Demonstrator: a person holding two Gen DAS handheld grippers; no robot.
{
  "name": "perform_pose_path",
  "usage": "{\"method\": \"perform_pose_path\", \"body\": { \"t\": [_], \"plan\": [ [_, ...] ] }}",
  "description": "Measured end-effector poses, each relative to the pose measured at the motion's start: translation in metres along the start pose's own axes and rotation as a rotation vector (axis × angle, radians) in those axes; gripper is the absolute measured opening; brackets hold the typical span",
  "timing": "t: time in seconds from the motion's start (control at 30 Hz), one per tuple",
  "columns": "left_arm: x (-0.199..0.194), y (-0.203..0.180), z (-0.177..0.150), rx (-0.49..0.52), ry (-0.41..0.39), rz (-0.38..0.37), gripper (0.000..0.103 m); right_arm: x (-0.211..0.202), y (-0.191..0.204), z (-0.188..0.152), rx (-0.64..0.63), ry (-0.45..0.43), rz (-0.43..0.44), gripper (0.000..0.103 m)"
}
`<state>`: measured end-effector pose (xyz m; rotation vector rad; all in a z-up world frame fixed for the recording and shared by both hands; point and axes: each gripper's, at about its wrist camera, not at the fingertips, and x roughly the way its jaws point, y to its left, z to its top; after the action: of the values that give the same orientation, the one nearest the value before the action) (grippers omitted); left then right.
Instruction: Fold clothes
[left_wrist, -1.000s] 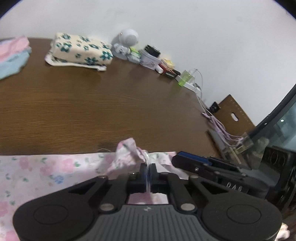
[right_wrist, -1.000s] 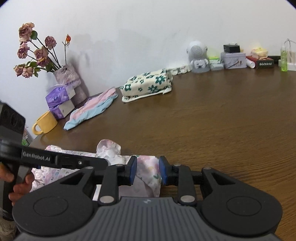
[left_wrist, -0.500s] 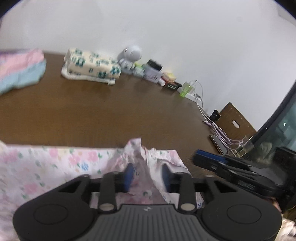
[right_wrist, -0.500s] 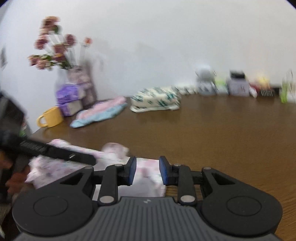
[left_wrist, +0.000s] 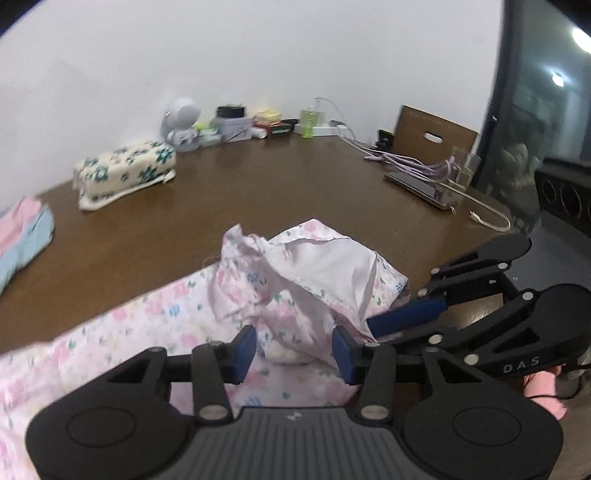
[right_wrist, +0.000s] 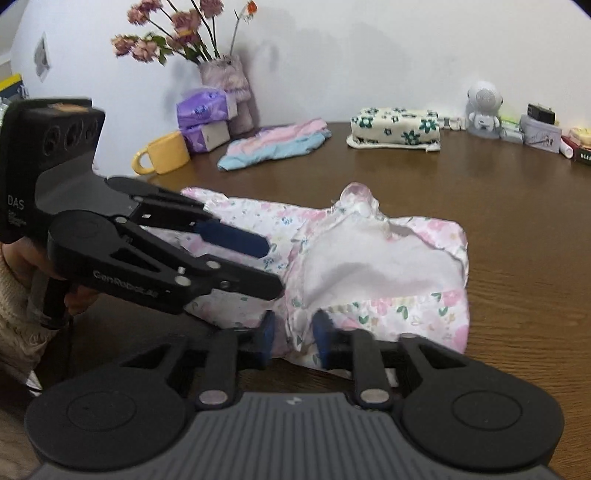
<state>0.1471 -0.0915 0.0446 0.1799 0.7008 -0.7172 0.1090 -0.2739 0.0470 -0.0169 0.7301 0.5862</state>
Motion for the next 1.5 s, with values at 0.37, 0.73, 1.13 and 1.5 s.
{"method": "perform_pose_path", "body": {
  "t": [0.37,0.73,1.13,1.5],
  "plan": [
    [0.011,0.049,0.002,-0.262,0.043,-0.136,0.053,-0.004,-0.008,0.004,0.092,-0.032,0.006,0.008],
    [0.018,0.038,0.008,-0.180,0.060,-0.118,0.004,-0.005,0.001,0.073,-0.025,-0.073,-0.002,0.016],
    [0.014,0.025,0.000,-0.154,0.039,-0.061,0.022,0.112,-0.006,0.118,-0.049,0.362,-0.041,0.032],
    [0.003,-0.010,0.006,0.123,-0.078,0.073,0.001,0.089,-0.030,0.119,0.073,0.385,0.091,0.001]
  ]
}}
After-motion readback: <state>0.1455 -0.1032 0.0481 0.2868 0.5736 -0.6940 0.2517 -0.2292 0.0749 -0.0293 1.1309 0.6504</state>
